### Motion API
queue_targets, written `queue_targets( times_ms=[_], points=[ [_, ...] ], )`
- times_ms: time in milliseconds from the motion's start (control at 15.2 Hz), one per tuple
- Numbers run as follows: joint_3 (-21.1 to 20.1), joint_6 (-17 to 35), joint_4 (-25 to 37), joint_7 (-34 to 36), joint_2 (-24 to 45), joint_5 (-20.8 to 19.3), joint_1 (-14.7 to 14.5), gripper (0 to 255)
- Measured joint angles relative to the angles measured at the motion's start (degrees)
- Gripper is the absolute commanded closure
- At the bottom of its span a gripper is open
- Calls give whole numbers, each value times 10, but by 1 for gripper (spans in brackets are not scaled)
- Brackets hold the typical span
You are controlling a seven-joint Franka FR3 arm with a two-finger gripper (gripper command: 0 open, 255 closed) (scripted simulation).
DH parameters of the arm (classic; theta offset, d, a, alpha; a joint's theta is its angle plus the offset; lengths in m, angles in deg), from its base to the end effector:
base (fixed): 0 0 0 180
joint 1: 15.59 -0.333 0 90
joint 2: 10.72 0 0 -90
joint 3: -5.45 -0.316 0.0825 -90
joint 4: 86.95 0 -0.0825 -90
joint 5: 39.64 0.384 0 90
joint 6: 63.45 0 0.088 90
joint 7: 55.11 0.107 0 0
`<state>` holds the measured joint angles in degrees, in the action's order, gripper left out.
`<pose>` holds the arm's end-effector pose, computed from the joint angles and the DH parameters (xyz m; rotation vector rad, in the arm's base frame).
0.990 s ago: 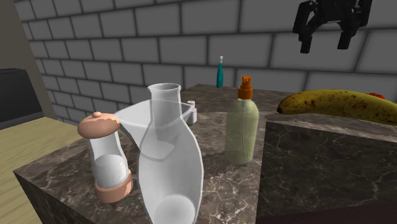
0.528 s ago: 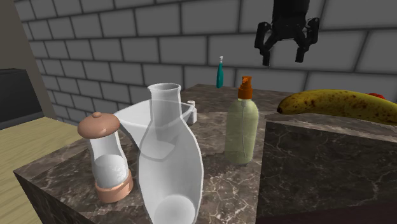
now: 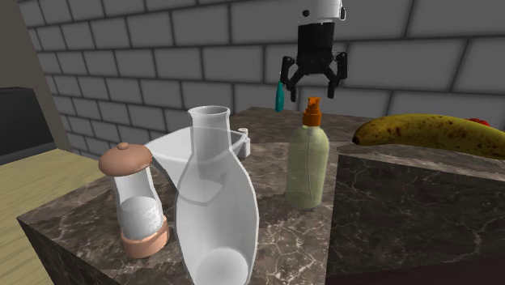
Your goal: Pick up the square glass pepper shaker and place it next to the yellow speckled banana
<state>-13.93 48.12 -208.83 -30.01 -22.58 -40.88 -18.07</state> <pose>0.4595 0.1911 0.4947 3.0644 -0.0842 0.0753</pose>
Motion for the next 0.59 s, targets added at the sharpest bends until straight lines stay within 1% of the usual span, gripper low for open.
queue_targets(
  times_ms=[396,594],
  points=[
    [-32,28,85,70,122,-42,-13,0],
    [-43,33,147,110,197,-74,-30,0]
  ],
)
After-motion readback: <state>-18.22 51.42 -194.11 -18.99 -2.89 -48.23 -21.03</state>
